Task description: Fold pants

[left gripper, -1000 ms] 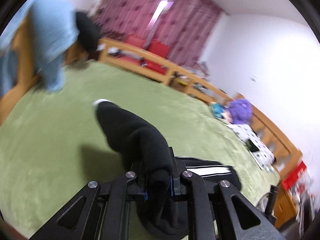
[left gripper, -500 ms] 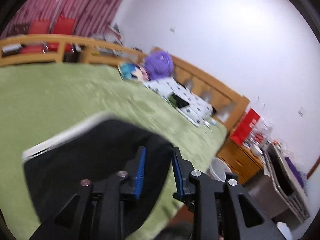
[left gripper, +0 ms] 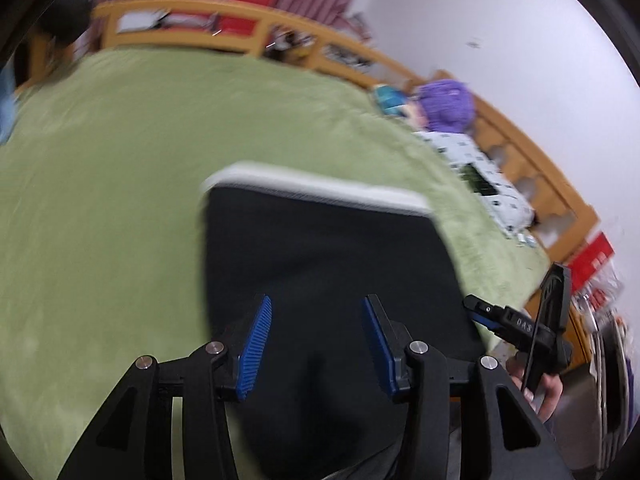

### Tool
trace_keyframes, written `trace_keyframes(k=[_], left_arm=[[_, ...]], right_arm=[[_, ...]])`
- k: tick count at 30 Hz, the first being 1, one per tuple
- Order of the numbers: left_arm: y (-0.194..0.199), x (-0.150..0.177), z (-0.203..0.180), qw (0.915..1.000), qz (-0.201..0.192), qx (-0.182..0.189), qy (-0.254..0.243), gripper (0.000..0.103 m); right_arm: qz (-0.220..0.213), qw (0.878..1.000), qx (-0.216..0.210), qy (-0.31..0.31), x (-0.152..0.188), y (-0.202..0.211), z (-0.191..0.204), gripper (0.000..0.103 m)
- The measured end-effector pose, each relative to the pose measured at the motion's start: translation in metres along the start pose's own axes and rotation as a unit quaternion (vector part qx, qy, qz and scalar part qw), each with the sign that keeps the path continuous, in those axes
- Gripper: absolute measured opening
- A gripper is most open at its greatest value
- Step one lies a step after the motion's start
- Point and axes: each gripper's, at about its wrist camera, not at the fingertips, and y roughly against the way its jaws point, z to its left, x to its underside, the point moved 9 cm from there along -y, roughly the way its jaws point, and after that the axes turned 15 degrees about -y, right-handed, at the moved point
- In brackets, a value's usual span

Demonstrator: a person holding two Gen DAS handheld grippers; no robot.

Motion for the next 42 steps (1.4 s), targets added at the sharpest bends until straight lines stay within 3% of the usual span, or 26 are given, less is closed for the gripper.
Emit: trace_keyframes(k=[2, 5, 6, 8, 10, 13, 15, 18, 20, 22, 24, 28, 32, 34, 38, 40, 42], left_arm=[[0.002, 0.018, 0.015, 0.9997, 0.012, -0.002, 0.021, 0.045], [0.005, 0.041, 0.031, 0.999, 0.022, -0.008, 0.039, 0.045], [0.005, 0.047, 0.034, 0.9986, 0.026, -0.007, 0.046, 0.045], [0.001, 0.053, 0.033, 0.9979, 0.032, 0.009, 0.055, 0.045], [-0.001, 0.055, 0.023, 0.9972, 0.031, 0.036, 0.057, 0.045], [-0.002, 0.052, 0.006, 0.9969, 0.028, 0.057, 0.047, 0.045], [0.001, 0.052, -0.005, 0.9967, 0.026, 0.068, 0.037, 0.047], [0.001, 0.06, -0.022, 0.9954, 0.025, 0.088, 0.03, 0.053], [-0.011, 0.074, -0.03, 0.9965, 0.046, 0.069, 0.009, 0.053], [-0.024, 0.088, -0.03, 0.9977, 0.064, 0.023, -0.008, 0.053], [-0.031, 0.094, -0.03, 0.997, 0.076, 0.011, -0.013, 0.053], [-0.015, 0.078, -0.028, 0.9965, 0.065, 0.053, -0.007, 0.053], [0.0, 0.051, -0.019, 0.9986, 0.023, 0.047, -0.011, 0.054], [-0.005, 0.045, -0.02, 0.9981, 0.018, 0.058, -0.005, 0.054], [-0.039, 0.086, -0.032, 0.9949, 0.085, 0.05, -0.022, 0.053], [-0.036, 0.097, -0.039, 0.9949, 0.078, 0.019, -0.062, 0.053], [-0.027, 0.098, -0.045, 0.993, 0.081, 0.019, -0.084, 0.054]], right_arm=[[0.037, 0.999, 0.0, -0.005, 0.012, -0.019, -0.001, 0.057], [0.057, 0.998, -0.008, 0.027, 0.03, -0.025, 0.009, 0.055], [0.05, 0.997, 0.007, 0.054, 0.033, -0.022, 0.014, 0.049], [0.047, 0.995, 0.008, 0.09, 0.033, -0.01, 0.029, 0.02], [0.026, 0.994, -0.014, 0.103, 0.024, 0.008, 0.047, 0.014], [-0.007, 0.992, -0.068, 0.108, 0.002, 0.032, 0.076, 0.014], [-0.025, 0.991, -0.072, 0.11, -0.01, 0.034, 0.083, 0.014], [-0.008, 0.993, -0.007, 0.119, -0.008, 0.002, 0.059, 0.014], [0.008, 0.994, 0.02, 0.111, 0.001, -0.012, 0.036, 0.018], [0.009, 0.994, 0.022, 0.104, 0.01, -0.015, 0.024, 0.026], [0.005, 0.994, 0.031, 0.109, 0.016, -0.013, 0.017, 0.033], [0.001, 0.991, 0.041, 0.125, 0.012, 0.0, 0.018, 0.037], [-0.037, 0.99, 0.02, 0.135, -0.009, 0.02, 0.038, 0.037], [-0.033, 0.99, 0.006, 0.139, -0.009, 0.019, 0.046, 0.037], [-0.034, 0.988, 0.025, 0.151, 0.009, 0.005, 0.032, 0.038], [-0.022, 0.988, 0.051, 0.147, 0.017, -0.006, 0.016, 0.038], [-0.01, 0.99, 0.048, 0.134, 0.022, -0.007, 0.005, 0.039]])
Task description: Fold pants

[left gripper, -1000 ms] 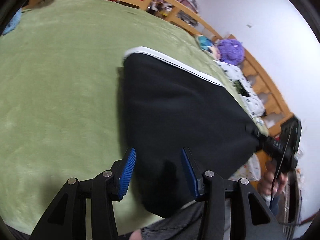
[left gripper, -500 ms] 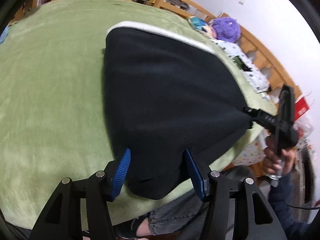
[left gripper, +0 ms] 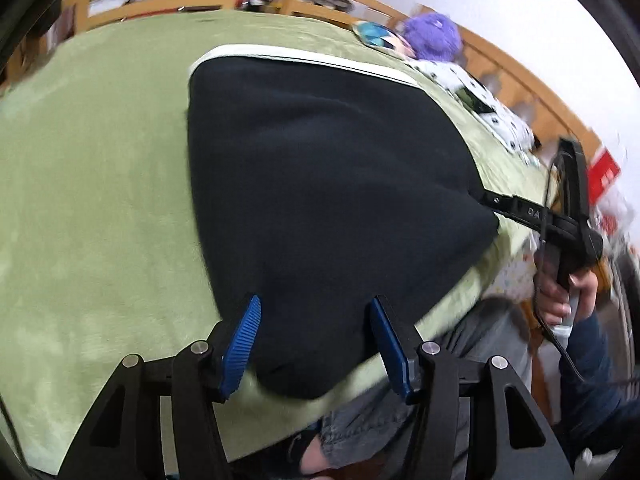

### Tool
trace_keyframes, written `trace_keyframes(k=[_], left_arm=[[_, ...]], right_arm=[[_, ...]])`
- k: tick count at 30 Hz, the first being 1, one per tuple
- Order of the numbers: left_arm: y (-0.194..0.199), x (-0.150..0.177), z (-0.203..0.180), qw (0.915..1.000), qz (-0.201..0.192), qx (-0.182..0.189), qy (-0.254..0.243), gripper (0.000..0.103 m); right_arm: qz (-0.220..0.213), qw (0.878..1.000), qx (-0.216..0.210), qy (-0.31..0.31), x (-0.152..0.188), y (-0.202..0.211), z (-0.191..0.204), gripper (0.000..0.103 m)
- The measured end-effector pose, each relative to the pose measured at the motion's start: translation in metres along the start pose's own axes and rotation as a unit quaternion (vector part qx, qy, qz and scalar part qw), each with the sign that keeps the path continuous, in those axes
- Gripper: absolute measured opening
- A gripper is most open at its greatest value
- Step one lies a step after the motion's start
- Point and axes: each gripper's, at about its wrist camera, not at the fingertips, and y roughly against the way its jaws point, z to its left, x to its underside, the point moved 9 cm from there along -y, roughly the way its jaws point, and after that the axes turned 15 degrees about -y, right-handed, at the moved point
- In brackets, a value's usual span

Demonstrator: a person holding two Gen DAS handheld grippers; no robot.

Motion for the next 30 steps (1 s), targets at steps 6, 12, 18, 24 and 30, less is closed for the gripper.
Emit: trace_keyframes(k=[6, 12, 18, 24, 30], left_arm=[[0.018, -0.027, 0.033, 0.9987, -0.015, 0.028, 0.04, 0.054], [0.006, -0.101, 0.072, 0.9969, -0.064, -0.003, 0.045, 0.055], [-0.03, -0.163, 0.095, 0.9946, -0.095, -0.003, 0.043, 0.055], [-0.083, -0.182, 0.116, 0.9969, -0.072, -0.026, 0.016, 0.055], [-0.111, -0.183, 0.123, 0.9973, -0.061, -0.026, 0.031, 0.055]], right_arm=[[-0.001, 1.0, 0.01, -0.003, -0.002, 0.028, -0.009, 0.044], [-0.051, 0.998, -0.027, 0.034, -0.067, 0.026, 0.044, 0.044], [-0.077, 0.993, -0.081, 0.037, -0.118, -0.019, 0.09, 0.042], [-0.04, 0.996, -0.072, 0.025, -0.128, -0.083, 0.076, 0.038], [-0.009, 0.997, -0.065, -0.034, -0.138, -0.108, 0.049, 0.037]])
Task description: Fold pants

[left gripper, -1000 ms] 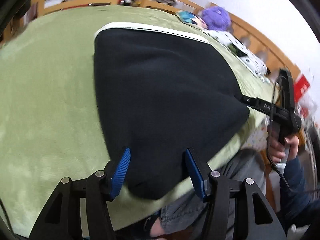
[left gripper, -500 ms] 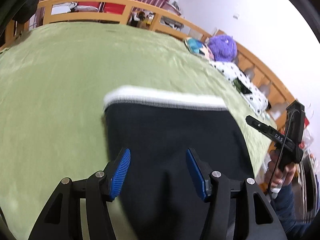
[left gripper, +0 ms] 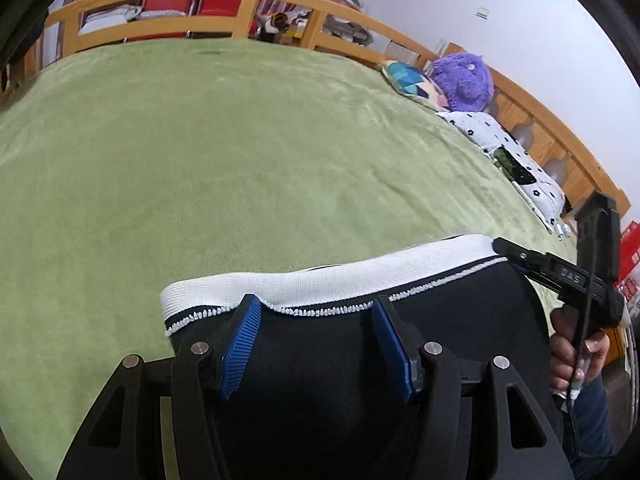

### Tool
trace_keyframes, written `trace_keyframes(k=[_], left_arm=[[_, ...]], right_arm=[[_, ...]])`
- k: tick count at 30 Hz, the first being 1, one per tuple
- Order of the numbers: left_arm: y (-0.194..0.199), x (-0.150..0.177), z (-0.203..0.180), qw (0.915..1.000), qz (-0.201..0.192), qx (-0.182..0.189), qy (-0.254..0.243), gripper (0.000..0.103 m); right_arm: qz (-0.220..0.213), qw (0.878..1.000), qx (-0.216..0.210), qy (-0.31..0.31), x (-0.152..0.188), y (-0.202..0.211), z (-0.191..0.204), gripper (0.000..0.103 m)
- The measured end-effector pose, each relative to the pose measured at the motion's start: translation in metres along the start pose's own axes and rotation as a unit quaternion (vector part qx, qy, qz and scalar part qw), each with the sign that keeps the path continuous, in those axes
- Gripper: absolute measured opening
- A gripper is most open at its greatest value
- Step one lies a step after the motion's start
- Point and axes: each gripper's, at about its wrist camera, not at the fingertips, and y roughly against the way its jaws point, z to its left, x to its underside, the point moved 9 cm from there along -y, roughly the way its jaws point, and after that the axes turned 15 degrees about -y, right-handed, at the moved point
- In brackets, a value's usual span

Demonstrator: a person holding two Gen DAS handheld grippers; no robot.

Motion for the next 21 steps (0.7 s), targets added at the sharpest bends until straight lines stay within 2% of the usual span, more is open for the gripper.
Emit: trace_keyframes(k=[4, 6, 9, 13, 16, 21], left_arm=[[0.023, 0.002, -0.004, 0.9999, -0.004, -0.006, 0.009, 0.055], [0.041, 0.011, -0.006, 0.9998, 0.003, -0.012, 0.014, 0.055], [0.065, 0.037, -0.004, 0.9992, 0.013, -0.014, 0.034, 0.058], [0.073, 0.09, 0.003, 0.9944, 0.044, 0.005, 0.096, 0.059], [0.074, 0.119, 0.002, 0.9903, 0.039, 0.028, 0.13, 0.061], [0.063, 0.127, 0.001, 0.9857, 0.036, 0.064, 0.152, 0.065]], right_arm=[[-0.015, 1.0, 0.015, 0.004, -0.004, 0.011, -0.003, 0.039], [-0.029, 0.999, 0.022, 0.011, -0.002, 0.029, -0.002, 0.043], [-0.026, 0.999, 0.038, 0.017, 0.012, 0.054, -0.011, 0.047], [0.023, 0.999, 0.034, -0.004, 0.042, 0.075, -0.038, 0.053], [0.042, 0.999, 0.028, -0.02, 0.064, 0.086, -0.054, 0.061], [0.075, 0.995, 0.01, -0.058, 0.087, 0.088, -0.064, 0.064]])
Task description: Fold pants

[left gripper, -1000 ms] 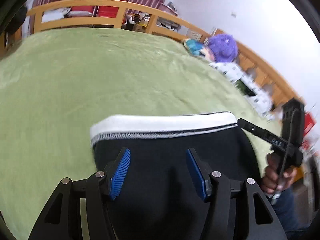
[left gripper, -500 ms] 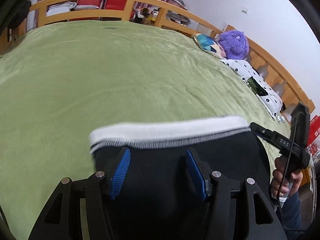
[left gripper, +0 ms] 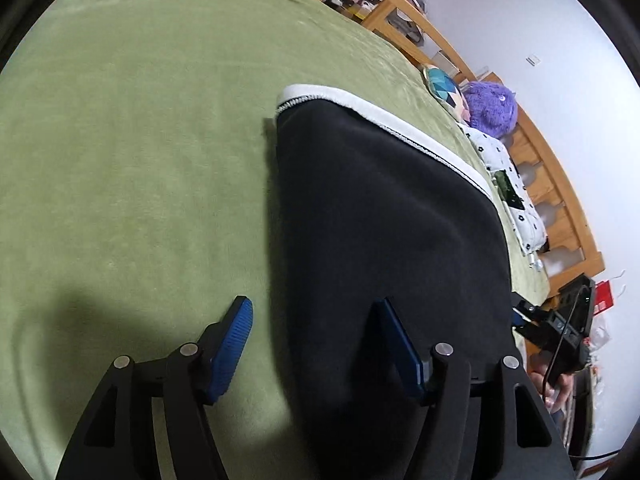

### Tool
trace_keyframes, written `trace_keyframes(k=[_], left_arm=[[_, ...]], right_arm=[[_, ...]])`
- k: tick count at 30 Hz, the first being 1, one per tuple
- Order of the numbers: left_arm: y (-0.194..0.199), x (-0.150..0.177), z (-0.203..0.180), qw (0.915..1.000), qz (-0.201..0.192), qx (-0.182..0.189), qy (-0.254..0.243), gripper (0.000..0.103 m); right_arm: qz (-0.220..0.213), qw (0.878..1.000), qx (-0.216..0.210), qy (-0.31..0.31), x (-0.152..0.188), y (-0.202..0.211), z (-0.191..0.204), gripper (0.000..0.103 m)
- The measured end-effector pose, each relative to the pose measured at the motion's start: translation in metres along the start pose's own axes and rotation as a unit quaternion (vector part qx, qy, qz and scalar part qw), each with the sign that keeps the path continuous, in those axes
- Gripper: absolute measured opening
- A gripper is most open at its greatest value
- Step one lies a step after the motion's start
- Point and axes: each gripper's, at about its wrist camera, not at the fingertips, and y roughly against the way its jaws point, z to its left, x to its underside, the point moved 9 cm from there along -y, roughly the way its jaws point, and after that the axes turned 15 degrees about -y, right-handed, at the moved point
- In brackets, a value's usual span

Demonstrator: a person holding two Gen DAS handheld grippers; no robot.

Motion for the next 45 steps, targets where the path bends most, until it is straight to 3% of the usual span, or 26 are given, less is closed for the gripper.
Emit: trace_keyframes(k=[6, 10, 12, 14, 16, 19, 24, 27, 30, 35, 39, 41, 43, 45], left_arm=[[-0.021, -0.022, -0.008, 0.9997, 0.001, 0.021, -0.015, 0.067], [-0.037, -0.035, -0.012, 0.9997, 0.011, 0.019, -0.015, 0.068], [-0.04, -0.041, -0.014, 0.9996, 0.011, 0.021, -0.013, 0.061], [-0.037, -0.046, -0.015, 0.9997, 0.005, 0.016, -0.018, 0.037], [-0.025, -0.05, -0.018, 0.999, -0.011, 0.021, -0.039, 0.028], [-0.01, -0.057, -0.018, 0.9982, -0.02, 0.043, -0.036, 0.025], [0.027, -0.072, -0.015, 0.9966, -0.036, 0.045, -0.06, 0.023], [0.069, -0.089, 0.01, 0.9952, -0.056, 0.012, -0.08, 0.023], [0.109, -0.103, 0.053, 0.9943, -0.064, -0.024, -0.083, 0.023], [0.146, -0.108, 0.134, 0.992, -0.057, -0.084, -0.075, 0.024], [0.125, -0.095, 0.184, 0.9972, -0.03, -0.063, -0.027, 0.028], [0.109, -0.086, 0.197, 0.9978, -0.014, -0.063, -0.014, 0.04], [0.106, -0.079, 0.201, 0.9958, -0.005, -0.09, -0.016, 0.044], [0.117, -0.073, 0.2, 0.9909, -0.011, -0.129, -0.035, 0.049]], right_arm=[[0.046, 0.996, -0.064, -0.041, -0.006, -0.027, 0.008, 0.068], [0.067, 0.994, -0.071, -0.045, -0.007, -0.05, 0.021, 0.073], [0.066, 0.995, -0.058, -0.038, -0.009, -0.057, 0.029, 0.074], [0.063, 0.996, -0.05, -0.041, -0.009, -0.057, 0.032, 0.073], [0.045, 0.997, -0.041, -0.039, -0.009, -0.051, 0.034, 0.059], [0.007, 0.999, -0.034, -0.018, -0.009, -0.028, 0.051, 0.033], [-0.035, 0.999, -0.011, -0.012, 0.0, -0.007, 0.093, 0.024], [-0.033, 0.998, -0.051, -0.003, 0.018, -0.007, 0.135, 0.017], [-0.025, 0.997, -0.071, 0.018, 0.038, -0.031, 0.179, 0.016], [0.028, 0.993, -0.108, 0.029, 0.071, -0.099, 0.239, 0.016], [0.027, 0.994, -0.092, 0.061, 0.077, -0.135, 0.26, 0.018], [0.029, 0.993, -0.087, 0.076, 0.073, -0.139, 0.258, 0.022], [0.04, 0.994, -0.06, 0.087, 0.07, -0.144, 0.248, 0.036], [0.041, 0.993, -0.029, 0.109, 0.068, -0.139, 0.24, 0.044]])
